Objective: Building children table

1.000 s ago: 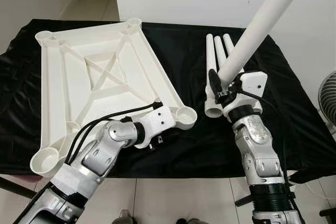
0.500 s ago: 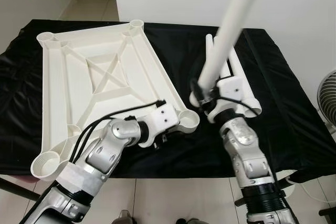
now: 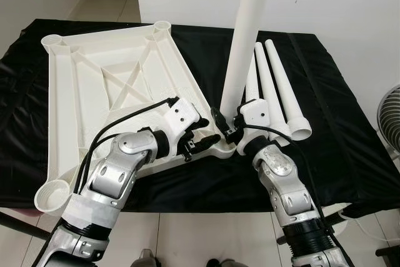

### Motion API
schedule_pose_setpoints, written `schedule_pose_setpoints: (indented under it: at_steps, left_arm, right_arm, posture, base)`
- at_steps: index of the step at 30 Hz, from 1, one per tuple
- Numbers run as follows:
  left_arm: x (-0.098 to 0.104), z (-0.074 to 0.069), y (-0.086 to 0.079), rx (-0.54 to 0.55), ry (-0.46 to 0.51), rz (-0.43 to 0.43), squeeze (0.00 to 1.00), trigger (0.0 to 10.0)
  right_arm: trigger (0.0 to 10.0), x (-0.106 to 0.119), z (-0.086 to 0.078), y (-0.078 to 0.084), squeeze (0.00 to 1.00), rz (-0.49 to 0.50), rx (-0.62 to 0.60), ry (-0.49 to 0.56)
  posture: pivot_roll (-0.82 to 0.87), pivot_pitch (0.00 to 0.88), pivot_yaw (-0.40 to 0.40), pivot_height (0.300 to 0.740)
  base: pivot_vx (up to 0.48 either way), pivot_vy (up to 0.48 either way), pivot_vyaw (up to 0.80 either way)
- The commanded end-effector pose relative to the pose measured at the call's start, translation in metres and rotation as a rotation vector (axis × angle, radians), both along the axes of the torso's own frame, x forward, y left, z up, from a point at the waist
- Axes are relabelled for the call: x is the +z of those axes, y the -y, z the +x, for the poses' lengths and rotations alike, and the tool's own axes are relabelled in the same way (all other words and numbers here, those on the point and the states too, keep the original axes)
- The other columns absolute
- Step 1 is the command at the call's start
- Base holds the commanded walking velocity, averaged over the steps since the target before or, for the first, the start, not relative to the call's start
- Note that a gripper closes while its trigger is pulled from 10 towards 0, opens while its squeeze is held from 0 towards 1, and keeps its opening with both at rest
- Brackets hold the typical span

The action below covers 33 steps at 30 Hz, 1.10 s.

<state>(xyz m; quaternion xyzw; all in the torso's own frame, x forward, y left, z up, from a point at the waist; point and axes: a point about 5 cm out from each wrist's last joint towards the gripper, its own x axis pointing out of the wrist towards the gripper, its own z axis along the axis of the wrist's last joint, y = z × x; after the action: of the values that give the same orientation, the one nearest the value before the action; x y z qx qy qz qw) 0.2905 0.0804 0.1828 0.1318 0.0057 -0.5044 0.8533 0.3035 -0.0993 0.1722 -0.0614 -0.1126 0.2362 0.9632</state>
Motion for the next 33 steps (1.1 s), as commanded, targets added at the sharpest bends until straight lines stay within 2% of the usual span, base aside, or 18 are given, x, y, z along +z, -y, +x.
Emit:
schedule_pose_setpoints:
  at_steps: [1, 10, 17, 25, 33]
  left_arm:
    - [-0.004, 0.001, -0.011, 0.169, 0.017, -0.014, 0.0, 10.0]
    - [-0.009, -0.01, -0.028, 0.186, -0.023, -0.028, 0.0, 10.0]
    - [-0.005, -0.014, -0.035, 0.18, 0.008, -0.004, 0.0, 10.0]
    - [-0.002, -0.019, -0.036, 0.171, -0.01, -0.033, 0.0, 10.0]
    - [-0.001, -0.019, -0.038, 0.172, -0.009, -0.026, 0.0, 10.0]
  right_arm:
    - [10.0, -0.005, -0.006, -0.004, 0.0, -0.007, 0.037, -0.023]
    - [10.0, -0.013, -0.012, -0.002, 0.0, -0.009, 0.04, -0.042]
    - [10.0, -0.016, -0.017, -0.001, 0.0, -0.009, 0.045, -0.051]
    - [10.0, -0.024, -0.023, 0.013, 0.0, 0.021, 0.004, -0.027]
    - [10.0, -0.028, -0.026, 0.013, 0.0, 0.047, 0.036, -0.01]
  posture:
    - [0.15, 0.092, -0.064, 0.74]
    - [0.15, 0.09, -0.07, 0.74]
    - [0.16, 0.089, -0.075, 0.74]
    - [0.15, 0.094, -0.062, 0.74]
    - [0.16, 0.101, -0.055, 0.74]
  base:
    - [0.0, 0.0, 0.0]
    - [0.0, 0.0, 0.0]
    - [0.0, 0.0, 0.0]
    - [0.0, 0.0, 0.0]
    - [0.0, 0.0, 0.0]
